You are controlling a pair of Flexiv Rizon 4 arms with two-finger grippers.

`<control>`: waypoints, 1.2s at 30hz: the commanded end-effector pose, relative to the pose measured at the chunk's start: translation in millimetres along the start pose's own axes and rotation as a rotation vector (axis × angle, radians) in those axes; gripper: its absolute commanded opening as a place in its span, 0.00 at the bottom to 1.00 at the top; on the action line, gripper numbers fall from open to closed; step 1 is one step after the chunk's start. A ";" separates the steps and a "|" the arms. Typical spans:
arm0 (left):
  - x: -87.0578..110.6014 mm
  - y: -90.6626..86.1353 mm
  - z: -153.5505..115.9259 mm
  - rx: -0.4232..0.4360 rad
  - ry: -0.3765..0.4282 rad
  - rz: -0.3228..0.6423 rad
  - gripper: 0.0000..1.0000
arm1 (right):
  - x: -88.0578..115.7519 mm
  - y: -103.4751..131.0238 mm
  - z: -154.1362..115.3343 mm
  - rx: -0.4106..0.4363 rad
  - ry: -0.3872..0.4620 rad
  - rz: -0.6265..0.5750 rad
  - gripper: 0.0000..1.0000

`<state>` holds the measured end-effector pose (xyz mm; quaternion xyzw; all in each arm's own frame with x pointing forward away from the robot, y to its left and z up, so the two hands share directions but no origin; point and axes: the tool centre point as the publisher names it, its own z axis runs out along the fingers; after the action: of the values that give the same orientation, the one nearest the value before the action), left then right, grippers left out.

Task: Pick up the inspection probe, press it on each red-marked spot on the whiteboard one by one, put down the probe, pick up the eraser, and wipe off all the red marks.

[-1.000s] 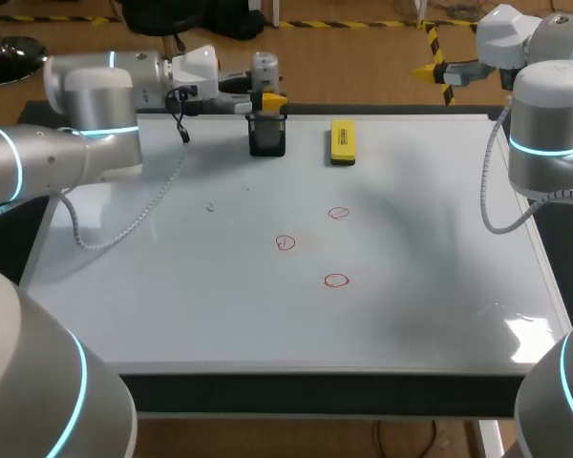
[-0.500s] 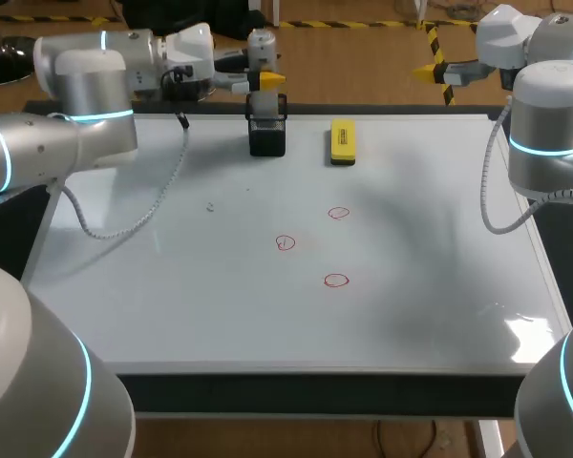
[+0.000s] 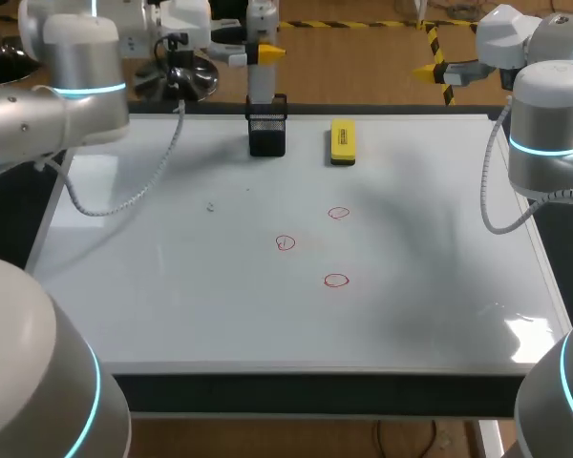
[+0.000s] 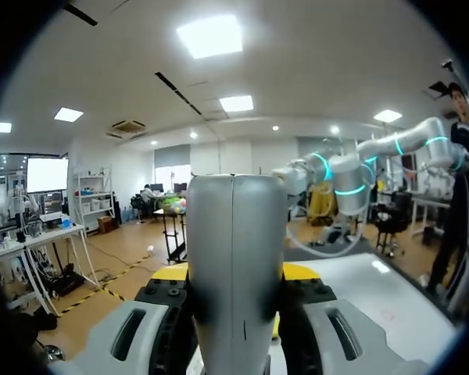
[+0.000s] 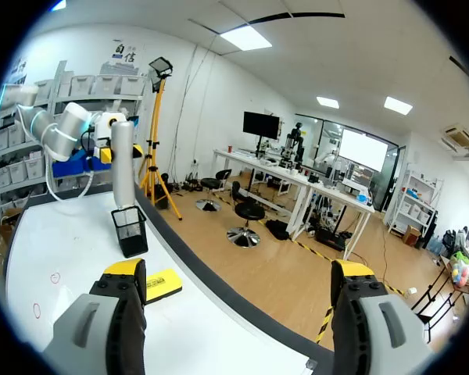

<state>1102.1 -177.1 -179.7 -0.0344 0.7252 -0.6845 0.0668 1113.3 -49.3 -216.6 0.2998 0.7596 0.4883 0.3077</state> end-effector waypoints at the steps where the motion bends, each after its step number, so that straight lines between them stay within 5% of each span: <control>1: 18.1 -16.3 -13.9 -0.032 -0.016 0.002 0.00 | -0.4 0.0 0.1 0.001 0.001 0.000 1.00; 17: 70.9 -27.3 -77.0 -0.025 -0.134 -0.003 0.00 | -0.4 0.0 0.1 0.001 0.001 0.000 1.00; 36: 126.5 18.1 -130.8 -0.015 -0.197 -0.014 0.00 | -0.4 0.0 0.1 0.001 0.001 0.000 1.00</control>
<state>971.0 -69.6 -191.8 -0.0885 0.7320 -0.6672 0.1058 1113.3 -49.3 -216.6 0.2999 0.7596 0.4883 0.3077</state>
